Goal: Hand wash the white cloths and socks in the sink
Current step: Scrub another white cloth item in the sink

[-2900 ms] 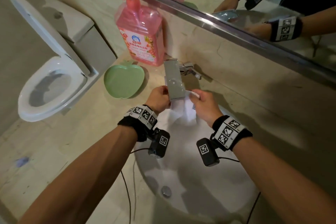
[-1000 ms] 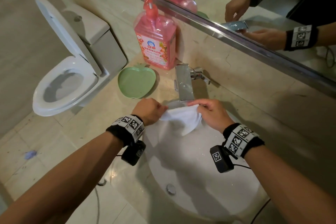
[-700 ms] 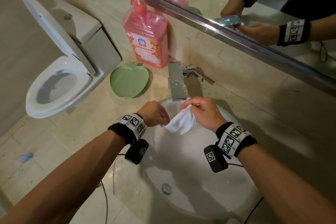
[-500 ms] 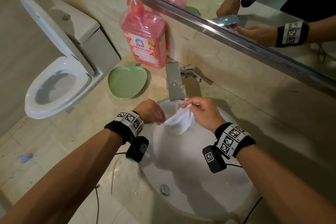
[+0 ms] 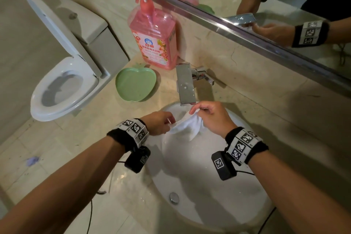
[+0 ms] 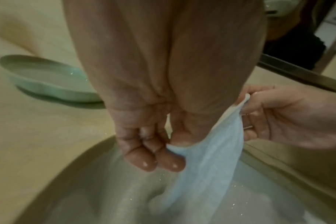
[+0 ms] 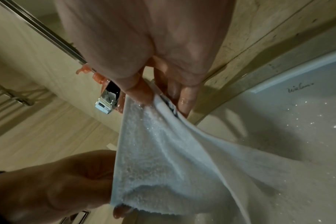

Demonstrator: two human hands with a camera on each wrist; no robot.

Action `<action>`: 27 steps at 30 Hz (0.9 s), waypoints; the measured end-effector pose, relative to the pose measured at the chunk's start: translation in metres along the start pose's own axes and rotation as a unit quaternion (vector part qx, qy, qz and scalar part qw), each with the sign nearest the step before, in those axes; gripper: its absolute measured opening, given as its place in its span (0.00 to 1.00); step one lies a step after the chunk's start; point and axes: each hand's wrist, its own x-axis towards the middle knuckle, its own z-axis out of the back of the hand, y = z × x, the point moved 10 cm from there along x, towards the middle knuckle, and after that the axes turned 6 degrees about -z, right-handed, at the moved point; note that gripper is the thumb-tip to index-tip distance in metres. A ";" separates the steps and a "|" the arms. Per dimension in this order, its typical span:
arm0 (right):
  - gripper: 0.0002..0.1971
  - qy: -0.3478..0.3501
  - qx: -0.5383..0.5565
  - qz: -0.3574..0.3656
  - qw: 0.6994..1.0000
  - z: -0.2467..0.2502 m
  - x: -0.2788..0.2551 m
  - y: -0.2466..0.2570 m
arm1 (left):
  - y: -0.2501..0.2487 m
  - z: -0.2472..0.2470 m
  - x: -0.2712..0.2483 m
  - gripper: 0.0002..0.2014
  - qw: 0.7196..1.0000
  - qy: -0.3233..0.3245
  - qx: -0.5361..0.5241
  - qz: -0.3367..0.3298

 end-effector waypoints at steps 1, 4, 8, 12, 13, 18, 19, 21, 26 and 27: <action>0.26 -0.002 0.003 -0.003 1.000 -0.001 0.001 -0.001 | 0.004 0.003 0.000 0.13 1.000 -0.019 0.000 0.012; 0.25 -0.009 0.019 -0.004 1.000 0.000 0.001 -0.002 | 0.017 0.019 -0.003 0.14 0.992 -0.115 -0.032 0.045; 0.24 -0.046 0.017 0.001 0.999 0.007 0.001 -0.009 | 0.023 0.042 -0.010 0.14 0.976 -0.203 -0.052 0.062; 0.26 -0.063 0.022 0.005 0.998 0.010 0.000 -0.015 | 0.007 0.067 -0.022 0.11 0.971 -0.237 -0.037 0.008; 0.27 -0.066 0.024 0.003 0.998 0.011 0.000 -0.016 | 0.002 0.071 -0.025 0.10 0.971 -0.236 -0.039 -0.007; 0.27 -0.066 0.037 -0.003 0.997 0.014 -0.003 -0.016 | 0.002 0.070 -0.031 0.11 0.974 -0.160 -0.160 -0.019; 0.26 -0.063 0.044 -0.003 0.997 0.015 -0.003 -0.015 | 0.005 0.070 -0.032 0.11 0.965 -0.151 -0.215 -0.012; 0.23 -0.050 0.049 -0.005 0.998 0.015 -0.002 -0.012 | 0.006 0.073 -0.036 0.11 0.956 -0.136 -0.257 -0.023; 0.14 0.000 0.031 -0.012 0.999 0.006 -0.002 0.001 | -0.004 0.094 -0.049 0.05 0.969 -0.219 -0.090 -0.072; 0.13 0.002 0.042 -0.014 0.999 0.007 -0.002 0.003 | -0.003 0.095 -0.050 0.03 0.963 -0.217 -0.140 -0.074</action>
